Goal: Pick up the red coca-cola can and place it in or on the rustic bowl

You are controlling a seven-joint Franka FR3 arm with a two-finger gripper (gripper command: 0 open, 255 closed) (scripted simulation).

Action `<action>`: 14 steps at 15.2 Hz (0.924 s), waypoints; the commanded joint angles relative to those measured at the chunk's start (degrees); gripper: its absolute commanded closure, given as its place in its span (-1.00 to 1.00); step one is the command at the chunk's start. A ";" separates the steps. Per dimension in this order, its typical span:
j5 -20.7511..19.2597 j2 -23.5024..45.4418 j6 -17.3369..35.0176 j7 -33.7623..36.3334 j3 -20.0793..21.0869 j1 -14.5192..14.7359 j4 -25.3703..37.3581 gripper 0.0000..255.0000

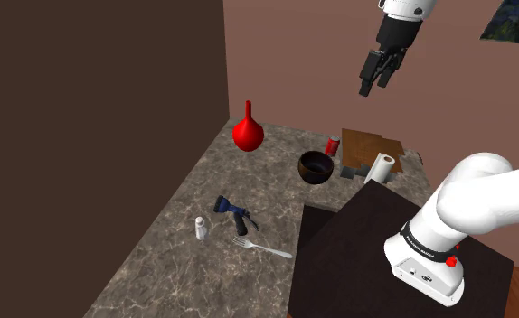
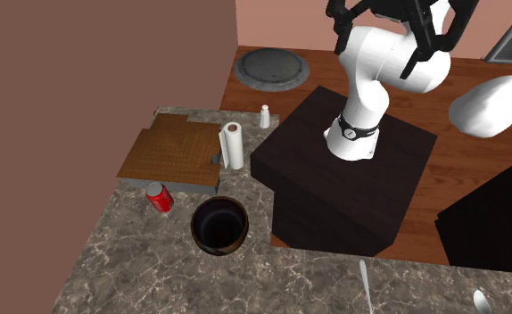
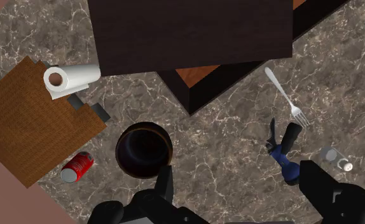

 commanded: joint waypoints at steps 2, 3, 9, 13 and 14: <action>-0.56 0.23 1.51 -0.92 -0.78 -0.24 -1.32 -1.00; -1.13 0.53 3.04 -1.83 -1.56 -0.48 -2.58 -1.00; -4.39 4.08 12.62 -7.15 -6.41 -2.13 -8.70 -1.00; -6.30 8.15 19.37 -10.62 -9.73 -3.29 -11.33 -1.00; -6.72 9.38 21.08 -11.48 -10.58 -3.55 -11.80 -1.00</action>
